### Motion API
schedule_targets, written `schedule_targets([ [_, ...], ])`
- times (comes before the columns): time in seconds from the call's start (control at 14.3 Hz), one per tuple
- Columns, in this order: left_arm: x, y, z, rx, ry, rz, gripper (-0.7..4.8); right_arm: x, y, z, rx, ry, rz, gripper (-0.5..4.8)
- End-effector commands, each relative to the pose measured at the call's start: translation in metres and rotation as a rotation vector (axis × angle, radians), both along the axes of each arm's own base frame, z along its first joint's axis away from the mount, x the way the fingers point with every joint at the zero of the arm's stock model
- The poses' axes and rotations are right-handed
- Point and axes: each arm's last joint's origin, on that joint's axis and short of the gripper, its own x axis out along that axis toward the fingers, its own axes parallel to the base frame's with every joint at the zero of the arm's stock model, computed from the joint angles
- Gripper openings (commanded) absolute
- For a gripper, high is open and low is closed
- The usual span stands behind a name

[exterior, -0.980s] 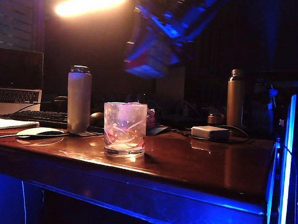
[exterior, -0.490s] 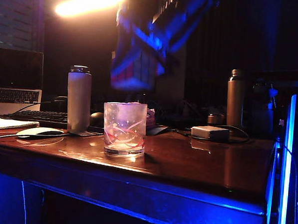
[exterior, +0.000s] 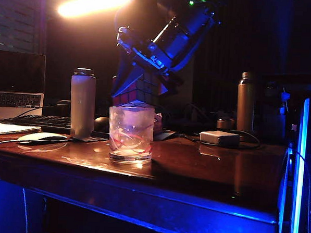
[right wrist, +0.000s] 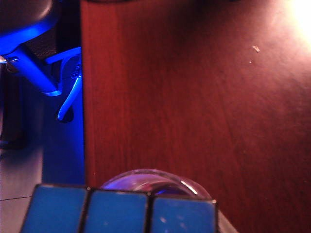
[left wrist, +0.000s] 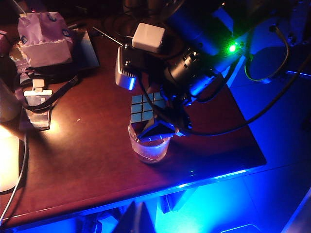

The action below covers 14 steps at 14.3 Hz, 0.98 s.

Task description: Stack the Rubik's Cube on top of the glass cup.

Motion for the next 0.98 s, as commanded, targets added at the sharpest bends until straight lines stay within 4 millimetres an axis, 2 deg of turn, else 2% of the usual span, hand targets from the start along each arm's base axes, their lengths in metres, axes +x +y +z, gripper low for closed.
schedule_targets([
  [0.07, -0.001, 0.0, 0.002, -0.002, -0.02, -0.009, -0.05, -0.001, 0.003, 0.001, 0.013, 0.005, 0.02, 4.79],
  [0.28, -0.001, 0.0, 0.002, -0.002, -0.02, -0.009, -0.05, -0.002, 0.003, 0.002, 0.016, 0.002, 0.021, 4.79],
  [0.42, -0.001, 0.0, 0.002, -0.002, -0.02, -0.009, -0.05, -0.004, 0.001, 0.011, 0.029, -0.017, 0.021, 4.79],
  [0.7, -0.004, 0.0, 0.003, -0.002, -0.035, -0.034, -0.05, -0.016, -0.008, 0.051, 0.08, -0.137, -0.002, 4.79],
  [0.77, -0.007, 0.0, 0.005, -0.012, -0.048, -0.06, -0.05, -0.022, -0.013, 0.065, 0.082, -0.181, -0.026, 4.21],
  [0.84, -0.01, 0.001, 0.006, -0.015, -0.054, -0.06, -0.05, -0.028, -0.019, 0.078, 0.079, -0.225, -0.055, 2.69],
  [0.91, -0.013, 0.002, 0.006, -0.023, -0.042, -0.05, -0.05, -0.037, -0.027, 0.097, 0.077, -0.288, -0.099, 0.68],
  [0.98, -0.017, 0.003, 0.005, -0.024, -0.027, -0.045, -0.05, -0.046, -0.035, 0.114, 0.073, -0.346, -0.144, 0.03],
])
